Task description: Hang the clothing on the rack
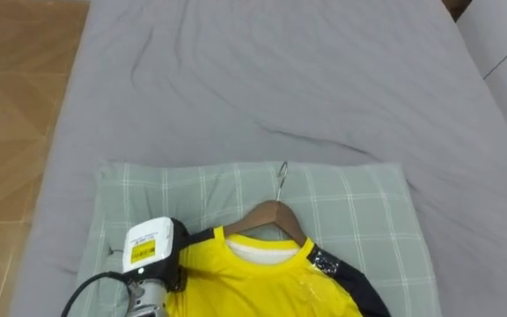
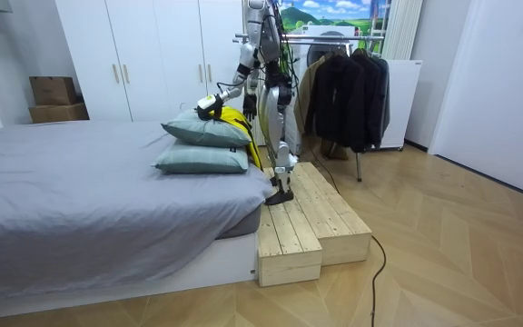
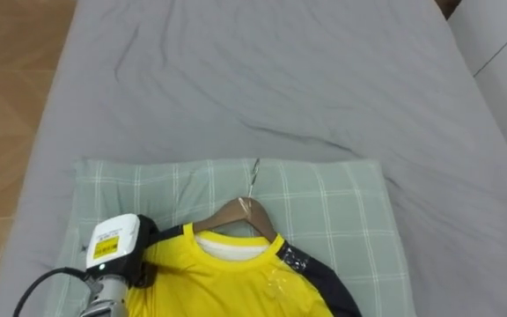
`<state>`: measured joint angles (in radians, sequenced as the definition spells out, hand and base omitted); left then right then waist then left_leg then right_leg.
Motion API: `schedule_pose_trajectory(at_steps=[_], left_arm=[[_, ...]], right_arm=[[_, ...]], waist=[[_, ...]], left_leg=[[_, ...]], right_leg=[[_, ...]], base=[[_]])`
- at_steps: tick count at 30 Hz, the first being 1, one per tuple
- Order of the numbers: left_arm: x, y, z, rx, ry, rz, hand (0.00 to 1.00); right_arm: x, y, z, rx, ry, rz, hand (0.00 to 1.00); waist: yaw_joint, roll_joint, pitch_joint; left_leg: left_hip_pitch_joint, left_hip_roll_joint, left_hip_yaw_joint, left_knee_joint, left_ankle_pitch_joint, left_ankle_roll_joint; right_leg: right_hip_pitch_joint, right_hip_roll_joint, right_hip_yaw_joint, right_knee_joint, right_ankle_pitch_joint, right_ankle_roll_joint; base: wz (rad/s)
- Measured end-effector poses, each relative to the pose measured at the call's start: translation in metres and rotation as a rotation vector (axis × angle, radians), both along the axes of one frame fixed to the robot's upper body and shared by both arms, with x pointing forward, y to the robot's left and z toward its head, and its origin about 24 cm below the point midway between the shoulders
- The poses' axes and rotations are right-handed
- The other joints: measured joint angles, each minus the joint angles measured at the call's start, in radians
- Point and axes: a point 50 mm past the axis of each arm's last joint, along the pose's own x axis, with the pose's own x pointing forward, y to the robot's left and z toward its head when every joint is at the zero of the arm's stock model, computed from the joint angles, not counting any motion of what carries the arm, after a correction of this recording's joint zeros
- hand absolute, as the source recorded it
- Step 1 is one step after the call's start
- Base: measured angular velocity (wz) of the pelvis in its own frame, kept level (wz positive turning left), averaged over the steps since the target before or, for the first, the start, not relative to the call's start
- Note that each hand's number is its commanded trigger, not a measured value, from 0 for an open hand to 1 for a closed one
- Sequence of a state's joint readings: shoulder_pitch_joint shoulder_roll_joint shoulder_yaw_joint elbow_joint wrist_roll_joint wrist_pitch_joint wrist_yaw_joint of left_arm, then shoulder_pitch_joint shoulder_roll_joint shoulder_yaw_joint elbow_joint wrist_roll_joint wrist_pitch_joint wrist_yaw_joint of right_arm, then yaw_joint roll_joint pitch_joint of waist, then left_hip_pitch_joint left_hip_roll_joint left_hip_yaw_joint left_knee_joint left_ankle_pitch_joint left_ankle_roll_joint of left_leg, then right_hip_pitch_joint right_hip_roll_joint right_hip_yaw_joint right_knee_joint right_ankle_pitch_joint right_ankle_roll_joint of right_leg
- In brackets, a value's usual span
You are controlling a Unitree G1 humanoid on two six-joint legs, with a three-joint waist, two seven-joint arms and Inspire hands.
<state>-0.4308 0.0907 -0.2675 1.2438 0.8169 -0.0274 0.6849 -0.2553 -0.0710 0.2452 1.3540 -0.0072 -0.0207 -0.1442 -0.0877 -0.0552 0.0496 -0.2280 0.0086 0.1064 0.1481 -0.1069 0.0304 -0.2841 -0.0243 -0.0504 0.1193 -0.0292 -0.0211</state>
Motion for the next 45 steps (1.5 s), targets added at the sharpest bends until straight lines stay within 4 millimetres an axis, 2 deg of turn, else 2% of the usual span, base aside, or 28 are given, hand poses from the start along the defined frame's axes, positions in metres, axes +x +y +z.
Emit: schedule_pose_trajectory(at_steps=[2,4,6,10,14,19,26,34,37,39,42,43,45], left_arm=[[-0.004,0.003,-0.004,0.004,0.022,0.014,1.00],[-0.008,0.007,-0.006,0.011,0.035,0.027,1.00],[-0.006,0.007,-0.005,0.015,0.032,0.030,1.00],[-0.004,0.005,-0.003,0.013,0.025,0.032,1.00],[-0.003,0.004,-0.002,0.007,0.007,0.041,1.00],[-0.004,0.007,-0.001,-0.012,-0.033,0.086,1.00],[-0.008,0.011,-0.002,-0.069,-0.065,0.151,1.00],[-0.013,0.011,-0.003,-0.080,-0.101,0.154,1.00],[-0.015,0.011,-0.004,-0.088,-0.103,0.151,1.00],[-0.014,0.011,-0.003,-0.096,-0.113,0.146,1.00],[-0.007,0.006,0.004,-0.114,-0.158,0.121,1.00],[-0.003,0.003,0.008,-0.119,-0.184,0.105,1.00],[0.003,0.000,0.017,-0.121,-0.234,0.075,1.00]], right_arm=[[-0.004,-0.002,-0.002,-0.010,0.014,-0.001,0.00],[-0.008,0.001,-0.003,-0.002,0.023,-0.004,0.00],[-0.008,-0.001,-0.003,0.000,0.021,-0.015,0.00],[-0.003,0.000,-0.001,0.002,0.009,-0.011,0.00],[-0.004,0.003,-0.002,0.013,0.014,-0.020,0.00],[-0.004,0.004,-0.002,0.008,0.015,-0.004,0.00],[-0.005,0.004,-0.003,0.024,0.016,-0.039,0.00],[-0.007,0.001,-0.003,0.007,0.021,-0.043,0.00],[-0.008,-0.001,-0.003,0.002,0.023,-0.047,0.00],[-0.008,-0.004,-0.003,-0.009,0.018,-0.053,0.00],[-0.009,-0.011,-0.002,-0.047,0.012,-0.072,0.00],[-0.011,-0.013,-0.002,-0.055,0.017,-0.079,0.00],[-0.016,-0.016,-0.004,-0.061,0.027,-0.092,0.00]], waist=[[-0.009,0.014,-0.0030],[-0.020,0.012,-0.0028],[-0.022,0.011,-0.0028],[-0.024,0.010,-0.0033],[-0.035,0.007,-0.0048],[-0.041,-0.004,-0.0136],[-0.040,0.001,-0.0166],[-0.041,0.019,-0.0178],[-0.041,0.031,-0.0244],[-0.039,0.040,-0.0248],[-0.029,0.059,-0.0230],[-0.019,0.064,-0.0248],[-0.011,0.067,-0.0251]], left_leg=[[0.017,0.000,0.011,-0.009,0.004,-0.006],[0.032,0.011,0.029,-0.017,0.004,-0.006],[0.031,0.013,0.029,-0.017,0.004,-0.007],[0.031,0.010,0.029,-0.017,-0.004,-0.018],[0.035,0.010,0.029,-0.016,-0.004,-0.017],[0.036,0.010,0.031,-0.013,-0.004,-0.017],[0.041,0.012,0.030,-0.012,-0.004,-0.017],[0.049,0.012,0.027,-0.012,-0.004,-0.017],[0.049,0.012,0.027,-0.012,-0.004,-0.017],[0.049,0.012,0.024,-0.010,-0.004,-0.017],[0.047,0.012,0.015,-0.008,-0.004,-0.017],[0.047,0.012,0.007,-0.008,-0.004,-0.017],[0.044,0.012,-0.003,-0.003,-0.004,-0.017]], right_leg=[[0.011,0.008,-0.013,0.012,-0.002,-0.002],[0.021,0.019,-0.021,0.019,-0.006,-0.009],[0.021,0.022,-0.029,0.021,-0.009,-0.013],[0.021,0.025,-0.032,0.022,-0.026,-0.015],[0.022,0.025,-0.034,0.034,-0.029,-0.014],[0.022,0.025,-0.036,0.037,-0.026,-0.014],[0.027,0.026,-0.037,0.036,-0.025,-0.014],[0.039,0.025,-0.041,0.032,-0.026,-0.016],[0.039,0.025,-0.040,0.032,-0.026,-0.016],[0.039,0.025,-0.044,0.033,-0.026,-0.016],[0.039,0.026,-0.048,0.033,-0.026,-0.016],[0.040,0.026,-0.050,0.034,-0.026,-0.016],[0.044,0.026,-0.058,0.035,-0.026,-0.017]], base=[[0.02],[0.06],[0.14],[0.02],[0.09],[0.00],[0.00],[0.00],[0.00],[0.02],[0.06],[0.07],[0.11]])
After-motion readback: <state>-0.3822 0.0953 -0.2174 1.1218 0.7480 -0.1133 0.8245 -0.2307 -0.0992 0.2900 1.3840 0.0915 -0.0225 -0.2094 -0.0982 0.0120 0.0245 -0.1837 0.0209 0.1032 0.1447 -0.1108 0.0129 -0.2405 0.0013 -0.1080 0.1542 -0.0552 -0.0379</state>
